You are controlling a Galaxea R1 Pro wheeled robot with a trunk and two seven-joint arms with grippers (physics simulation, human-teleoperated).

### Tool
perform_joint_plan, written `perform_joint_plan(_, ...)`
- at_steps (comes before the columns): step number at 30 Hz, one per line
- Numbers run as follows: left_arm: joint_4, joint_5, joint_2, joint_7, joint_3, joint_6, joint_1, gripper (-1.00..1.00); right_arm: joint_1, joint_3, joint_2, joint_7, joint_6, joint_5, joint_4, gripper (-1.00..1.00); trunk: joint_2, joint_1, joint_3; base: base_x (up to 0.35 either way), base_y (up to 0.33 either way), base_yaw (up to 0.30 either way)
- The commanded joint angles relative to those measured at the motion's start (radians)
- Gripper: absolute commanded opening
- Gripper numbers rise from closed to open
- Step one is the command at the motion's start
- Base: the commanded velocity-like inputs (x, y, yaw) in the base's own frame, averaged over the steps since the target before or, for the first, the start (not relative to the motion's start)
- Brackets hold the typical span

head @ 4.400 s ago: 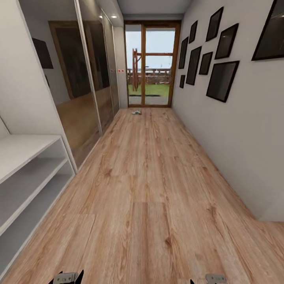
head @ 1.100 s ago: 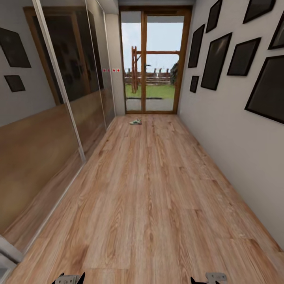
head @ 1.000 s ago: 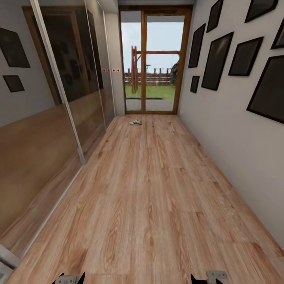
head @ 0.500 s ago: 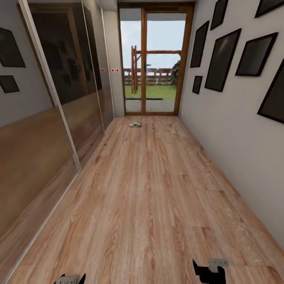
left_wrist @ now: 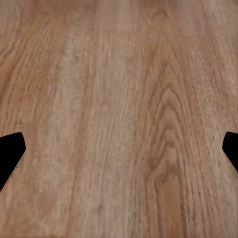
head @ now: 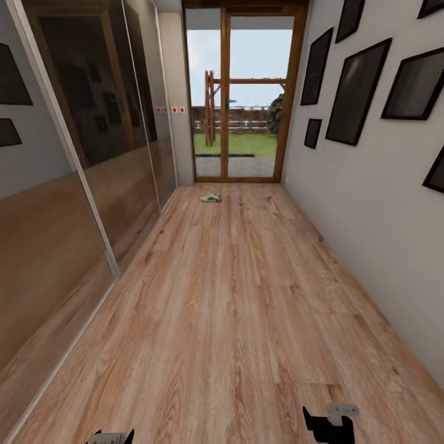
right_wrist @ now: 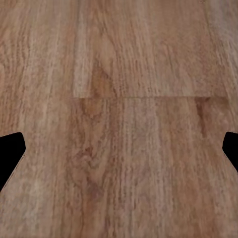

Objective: Pick up the two gym shoes and the two sandals from the corridor floor and place them onto the hallstand (shoe rack) in the corridor, making sure they are on the rack and not on the floor. Arrange them so the two gym shoes are next to each other and the two sandals are next to each other.

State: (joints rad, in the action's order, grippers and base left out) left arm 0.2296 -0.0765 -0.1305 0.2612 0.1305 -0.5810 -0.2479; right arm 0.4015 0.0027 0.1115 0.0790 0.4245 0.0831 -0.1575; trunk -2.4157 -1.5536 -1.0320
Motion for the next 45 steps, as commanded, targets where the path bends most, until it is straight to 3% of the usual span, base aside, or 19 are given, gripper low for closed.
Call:
perform_joint_plan(1, -0.001, -0.008, 0.000, 0.010, 0.004, 0.000, -0.001, 1.00, 0.001, 0.000, 0.000, 0.008, 0.004, 0.009, 0.001, 1.00, 0.000, 0.000, -0.001, 0.337, 0.000, 0.000)
perform_joint_plan(45, -0.003, -0.009, 0.000, 0.010, 0.004, 0.000, -0.001, 1.00, 0.000, -0.001, 0.002, 0.007, 0.003, 0.009, 0.003, 1.00, 0.000, 0.000, -0.001, 0.338, 0.000, 0.000)
